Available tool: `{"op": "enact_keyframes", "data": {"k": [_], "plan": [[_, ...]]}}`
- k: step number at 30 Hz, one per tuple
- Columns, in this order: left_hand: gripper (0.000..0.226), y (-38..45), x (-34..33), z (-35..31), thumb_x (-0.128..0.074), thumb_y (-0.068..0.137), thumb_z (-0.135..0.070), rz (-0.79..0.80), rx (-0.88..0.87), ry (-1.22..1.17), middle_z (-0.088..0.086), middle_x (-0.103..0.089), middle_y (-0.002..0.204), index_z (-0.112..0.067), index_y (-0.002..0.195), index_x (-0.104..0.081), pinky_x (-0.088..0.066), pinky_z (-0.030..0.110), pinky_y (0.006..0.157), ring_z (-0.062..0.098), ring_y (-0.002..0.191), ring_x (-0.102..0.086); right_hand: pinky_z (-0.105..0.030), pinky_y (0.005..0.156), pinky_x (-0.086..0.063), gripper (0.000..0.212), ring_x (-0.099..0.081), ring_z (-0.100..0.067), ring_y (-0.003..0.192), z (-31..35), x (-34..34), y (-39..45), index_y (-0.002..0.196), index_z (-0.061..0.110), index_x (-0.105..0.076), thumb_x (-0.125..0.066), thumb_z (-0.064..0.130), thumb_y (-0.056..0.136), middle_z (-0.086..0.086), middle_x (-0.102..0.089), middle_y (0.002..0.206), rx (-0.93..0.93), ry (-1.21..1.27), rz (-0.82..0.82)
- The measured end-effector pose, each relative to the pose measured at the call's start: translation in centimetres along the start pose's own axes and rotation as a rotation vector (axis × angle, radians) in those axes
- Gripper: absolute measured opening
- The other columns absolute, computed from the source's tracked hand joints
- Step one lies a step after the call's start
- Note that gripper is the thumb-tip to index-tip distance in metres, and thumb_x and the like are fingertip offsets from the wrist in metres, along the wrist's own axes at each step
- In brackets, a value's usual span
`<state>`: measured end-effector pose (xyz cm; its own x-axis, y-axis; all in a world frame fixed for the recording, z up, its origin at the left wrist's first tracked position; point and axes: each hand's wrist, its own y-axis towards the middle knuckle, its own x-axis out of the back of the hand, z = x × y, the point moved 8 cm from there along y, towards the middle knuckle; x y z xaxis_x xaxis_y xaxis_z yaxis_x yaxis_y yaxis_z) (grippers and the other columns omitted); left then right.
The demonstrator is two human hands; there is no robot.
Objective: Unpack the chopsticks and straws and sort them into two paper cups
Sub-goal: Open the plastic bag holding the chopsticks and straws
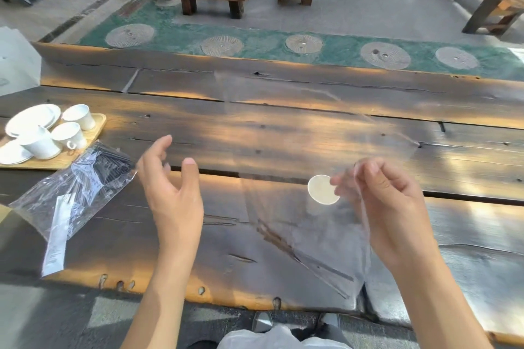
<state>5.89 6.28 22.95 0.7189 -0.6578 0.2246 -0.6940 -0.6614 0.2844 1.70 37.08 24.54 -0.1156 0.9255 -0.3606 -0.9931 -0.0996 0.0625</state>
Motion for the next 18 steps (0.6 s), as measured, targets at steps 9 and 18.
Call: {"op": "enact_keyframes", "data": {"k": [9, 18], "plan": [[0.058, -16.0, -13.1, 12.4, -0.065, 0.093, -0.035, 0.406, 1.305, -0.608, 0.026, -0.052, 0.137, -0.009, 0.14, -0.043, -0.042, 0.047, 0.109, 0.036, 0.12, -0.057, -0.043, 0.085, -0.054, 0.022, -0.065, -0.039, 0.106, 1.2, -3.9, 0.3, 0.079, 0.012, -0.056, -0.044, 0.021, 0.095, -0.009, -0.066, 0.098, -0.037, 0.396, 0.089], [0.042, -18.1, -17.8, 9.0, -0.079, 0.079, -0.031, 0.603, 1.368, -1.17, 0.009, -0.07, 0.086, -0.008, 0.112, -0.069, -0.053, 0.039, 0.081, 0.024, 0.072, -0.068, -0.041, 0.089, -0.054, 0.025, -0.066, -0.035, 0.106, 1.9, 0.9, 0.2, 0.08, 0.014, -0.061, -0.044, 0.024, 0.096, -0.006, -0.068, 0.1, 0.054, 0.322, -0.049]]}}
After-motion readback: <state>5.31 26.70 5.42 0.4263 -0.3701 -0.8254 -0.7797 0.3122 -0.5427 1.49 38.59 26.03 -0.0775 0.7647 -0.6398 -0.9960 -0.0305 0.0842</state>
